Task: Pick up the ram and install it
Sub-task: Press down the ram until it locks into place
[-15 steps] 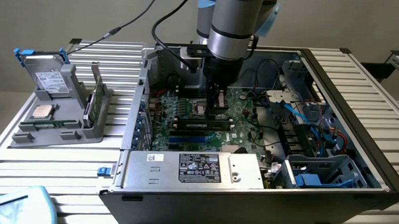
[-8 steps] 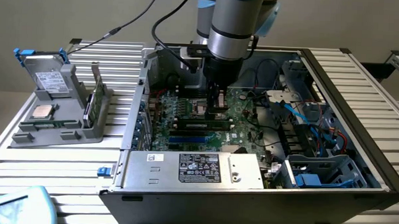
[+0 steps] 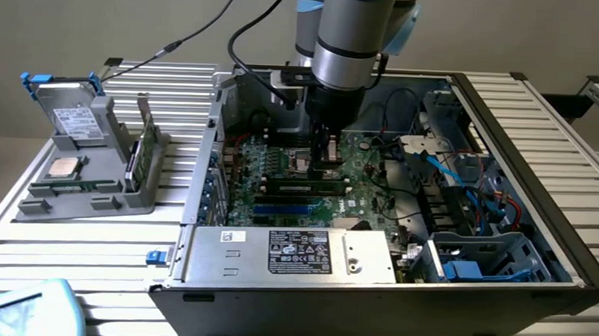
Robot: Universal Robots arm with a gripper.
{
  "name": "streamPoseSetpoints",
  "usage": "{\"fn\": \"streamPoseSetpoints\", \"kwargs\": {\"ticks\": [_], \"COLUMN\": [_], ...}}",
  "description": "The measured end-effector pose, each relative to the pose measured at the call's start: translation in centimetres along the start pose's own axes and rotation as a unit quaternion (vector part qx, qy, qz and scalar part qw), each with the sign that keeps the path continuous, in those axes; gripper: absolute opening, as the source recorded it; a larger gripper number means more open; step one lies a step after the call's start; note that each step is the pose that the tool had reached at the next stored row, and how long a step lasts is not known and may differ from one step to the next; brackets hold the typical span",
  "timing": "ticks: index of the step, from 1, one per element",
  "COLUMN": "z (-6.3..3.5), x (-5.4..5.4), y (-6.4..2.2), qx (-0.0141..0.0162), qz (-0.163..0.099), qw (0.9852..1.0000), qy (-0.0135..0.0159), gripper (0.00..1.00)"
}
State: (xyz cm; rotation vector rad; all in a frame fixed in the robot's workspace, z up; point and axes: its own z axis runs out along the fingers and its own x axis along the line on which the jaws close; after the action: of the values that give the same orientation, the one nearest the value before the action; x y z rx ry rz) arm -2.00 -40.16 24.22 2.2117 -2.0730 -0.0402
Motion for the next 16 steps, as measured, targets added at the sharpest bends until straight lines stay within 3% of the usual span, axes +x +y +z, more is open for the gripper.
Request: {"fn": "streamPoseSetpoints", "kwargs": {"ticks": [5, 11, 16], "z": [-0.09, -0.23, -0.03], "x": [0.1, 0.4, 0.3], "y": [-0.90, -2.54, -2.67], "qx": [0.0000, 0.0000, 0.0000], "qz": [0.000, 0.000, 0.001], "qw": [1.0000, 1.0000, 1.0000], "qy": [-0.0003, -0.0006, -0.0006], "gripper": [0.10, 0.10, 0.10]}}
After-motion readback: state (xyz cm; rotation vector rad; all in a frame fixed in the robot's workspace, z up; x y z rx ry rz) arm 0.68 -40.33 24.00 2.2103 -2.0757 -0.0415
